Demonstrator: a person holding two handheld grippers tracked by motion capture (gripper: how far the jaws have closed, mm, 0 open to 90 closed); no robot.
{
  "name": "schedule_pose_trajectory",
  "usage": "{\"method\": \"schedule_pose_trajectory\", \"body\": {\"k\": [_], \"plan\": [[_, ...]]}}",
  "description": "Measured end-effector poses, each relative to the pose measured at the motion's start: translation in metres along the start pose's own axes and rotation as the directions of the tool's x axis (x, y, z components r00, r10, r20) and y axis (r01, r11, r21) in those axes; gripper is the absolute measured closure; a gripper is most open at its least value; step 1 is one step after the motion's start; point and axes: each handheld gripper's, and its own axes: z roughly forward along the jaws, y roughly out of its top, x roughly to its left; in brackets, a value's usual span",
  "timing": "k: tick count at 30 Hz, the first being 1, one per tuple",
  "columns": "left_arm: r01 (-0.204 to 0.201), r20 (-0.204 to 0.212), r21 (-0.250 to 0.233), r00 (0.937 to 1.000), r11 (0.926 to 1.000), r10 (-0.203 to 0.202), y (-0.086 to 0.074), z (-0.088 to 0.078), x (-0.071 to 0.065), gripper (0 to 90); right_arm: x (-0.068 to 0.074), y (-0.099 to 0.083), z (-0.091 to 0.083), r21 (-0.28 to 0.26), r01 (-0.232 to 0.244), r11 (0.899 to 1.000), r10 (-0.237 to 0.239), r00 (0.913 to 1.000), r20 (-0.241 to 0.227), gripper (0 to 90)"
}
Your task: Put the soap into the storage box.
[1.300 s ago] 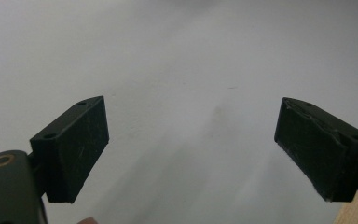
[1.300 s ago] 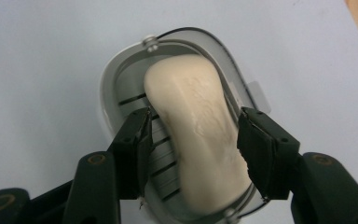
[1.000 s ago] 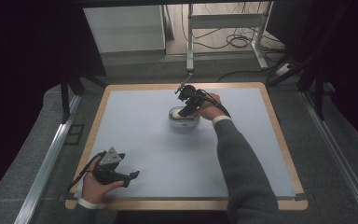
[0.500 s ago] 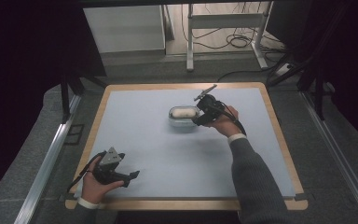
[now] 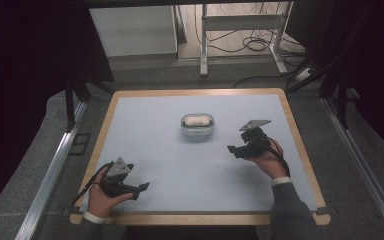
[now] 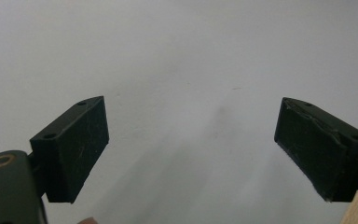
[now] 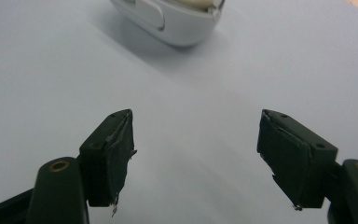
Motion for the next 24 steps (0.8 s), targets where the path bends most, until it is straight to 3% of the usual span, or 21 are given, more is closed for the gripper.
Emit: {"method": "schedule_pose_trajectory", "body": {"k": [11, 16, 24], "plan": [[0.004, -0.001, -0.003, 1.0, 1.0, -0.004, 0.0, 0.001, 0.0, 10.4, 0.003, -0.057, -0.018, -0.052, -0.074, 0.996, 0.078, 0.995, 0.063, 23.9], [0.001, -0.002, -0.003, 1.0, 1.0, -0.001, 0.0, 0.001, 0.0, 10.4, -0.001, -0.064, -0.019, -0.053, -0.09, 0.994, 0.094, 0.9924, 0.079, 23.5], [0.0, -0.004, -0.003, 1.0, 1.0, 0.0, 0.0, 0.001, 0.001, 10.4, 0.0, -0.065, -0.018, -0.054, -0.072, 0.996, 0.078, 0.9911, 0.108, 23.3]]}}
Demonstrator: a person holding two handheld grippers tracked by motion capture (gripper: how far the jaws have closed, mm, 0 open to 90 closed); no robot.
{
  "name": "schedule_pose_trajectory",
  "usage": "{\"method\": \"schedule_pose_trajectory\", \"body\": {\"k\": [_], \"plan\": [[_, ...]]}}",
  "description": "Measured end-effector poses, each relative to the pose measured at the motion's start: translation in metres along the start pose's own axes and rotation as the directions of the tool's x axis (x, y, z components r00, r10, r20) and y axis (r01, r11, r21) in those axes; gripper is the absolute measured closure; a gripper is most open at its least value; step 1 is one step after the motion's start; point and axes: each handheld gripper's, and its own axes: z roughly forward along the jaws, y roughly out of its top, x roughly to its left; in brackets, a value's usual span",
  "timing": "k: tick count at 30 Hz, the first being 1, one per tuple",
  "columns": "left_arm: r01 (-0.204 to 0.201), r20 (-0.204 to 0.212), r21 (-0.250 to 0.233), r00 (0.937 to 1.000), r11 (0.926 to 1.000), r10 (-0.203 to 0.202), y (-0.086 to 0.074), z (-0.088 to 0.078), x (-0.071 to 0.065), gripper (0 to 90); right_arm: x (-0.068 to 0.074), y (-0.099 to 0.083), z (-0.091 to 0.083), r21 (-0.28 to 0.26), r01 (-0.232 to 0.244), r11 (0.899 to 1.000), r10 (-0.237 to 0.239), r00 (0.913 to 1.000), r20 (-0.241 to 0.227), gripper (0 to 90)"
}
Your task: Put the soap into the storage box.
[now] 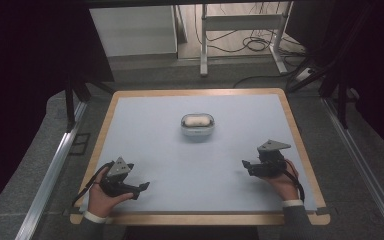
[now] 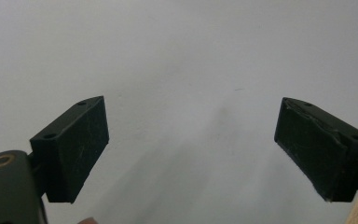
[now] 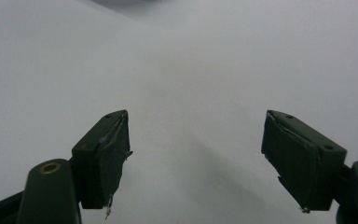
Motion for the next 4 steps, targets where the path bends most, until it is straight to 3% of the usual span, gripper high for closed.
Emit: {"method": "schedule_pose_trajectory", "body": {"k": [4], "plan": [[-0.002, 0.001, 0.0, 1.0, 1.0, 0.002, 0.0001, 0.0004, 0.0, 10.4, -0.0004, -0.0001, -0.0011, -0.009, -0.005, 1.0, 0.005, 1.0, 0.006, 22.5]]}}
